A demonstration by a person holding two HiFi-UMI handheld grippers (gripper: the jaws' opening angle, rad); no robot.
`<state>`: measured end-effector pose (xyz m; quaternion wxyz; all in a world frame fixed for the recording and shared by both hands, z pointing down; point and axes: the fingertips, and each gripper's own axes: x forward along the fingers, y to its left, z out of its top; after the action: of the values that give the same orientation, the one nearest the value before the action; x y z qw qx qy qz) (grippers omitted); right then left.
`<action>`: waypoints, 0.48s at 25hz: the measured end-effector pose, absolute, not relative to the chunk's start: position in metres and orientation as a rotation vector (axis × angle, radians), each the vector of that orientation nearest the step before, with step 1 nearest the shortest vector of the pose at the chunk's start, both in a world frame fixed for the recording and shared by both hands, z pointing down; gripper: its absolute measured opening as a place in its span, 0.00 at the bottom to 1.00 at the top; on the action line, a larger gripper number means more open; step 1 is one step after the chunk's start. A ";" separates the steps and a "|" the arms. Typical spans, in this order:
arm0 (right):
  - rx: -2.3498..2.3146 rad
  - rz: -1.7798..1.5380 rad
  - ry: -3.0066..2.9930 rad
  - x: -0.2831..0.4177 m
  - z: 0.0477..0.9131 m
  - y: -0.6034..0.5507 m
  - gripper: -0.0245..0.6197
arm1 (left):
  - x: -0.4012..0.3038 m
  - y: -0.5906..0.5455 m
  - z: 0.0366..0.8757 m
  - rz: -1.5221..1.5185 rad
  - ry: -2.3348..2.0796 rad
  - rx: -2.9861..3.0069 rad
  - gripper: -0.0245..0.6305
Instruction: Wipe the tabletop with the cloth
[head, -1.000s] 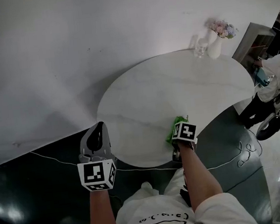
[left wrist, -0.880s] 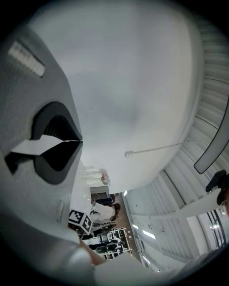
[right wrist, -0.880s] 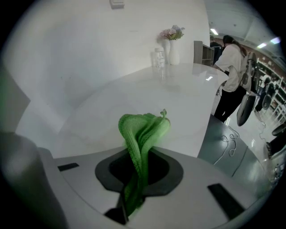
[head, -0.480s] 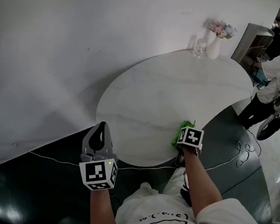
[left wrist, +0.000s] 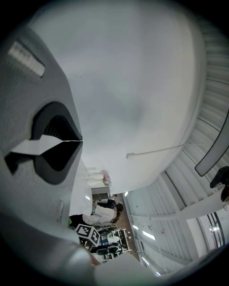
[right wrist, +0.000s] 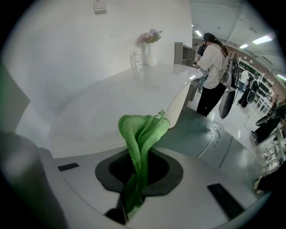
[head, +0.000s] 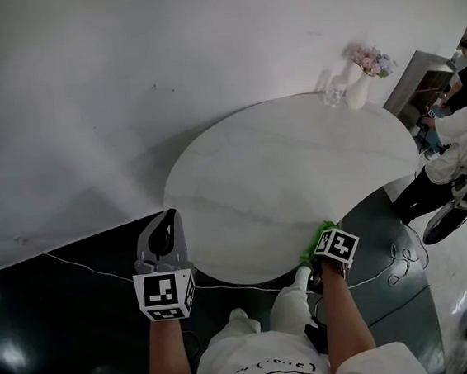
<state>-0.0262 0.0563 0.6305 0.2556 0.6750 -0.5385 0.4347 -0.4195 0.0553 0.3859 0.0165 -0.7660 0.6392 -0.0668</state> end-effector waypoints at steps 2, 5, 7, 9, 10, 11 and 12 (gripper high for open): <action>1.860 1.214 -1.493 -0.027 0.620 0.052 0.10 | -0.424 0.054 0.384 -0.216 1.992 -2.370 0.07; 1.878 1.180 -1.556 -0.032 0.597 0.036 0.10 | -0.430 0.051 0.385 -0.224 2.016 -2.355 0.07; 1.868 1.129 -1.632 -0.038 0.579 0.017 0.10 | -0.430 0.048 0.385 -0.225 2.035 -2.344 0.07; 1.845 1.086 -1.722 -0.047 0.560 -0.005 0.10 | -0.430 0.043 0.384 -0.225 2.054 -2.328 0.07; 1.830 1.067 -1.762 -0.053 0.553 -0.017 0.10 | -0.429 0.040 0.382 -0.226 2.063 -2.318 0.07; 1.815 1.049 -1.797 -0.059 0.546 -0.029 0.10 | -0.429 0.037 0.381 -0.227 2.071 -2.309 0.07; 1.798 1.034 -1.827 -0.066 0.540 -0.041 0.10 | -0.429 0.034 0.379 -0.228 2.079 -2.302 0.07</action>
<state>-0.0660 -0.0406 0.5401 0.1876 0.6390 -0.6492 0.3673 -0.4291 0.0336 0.3790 0.0158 -0.7399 0.6685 -0.0734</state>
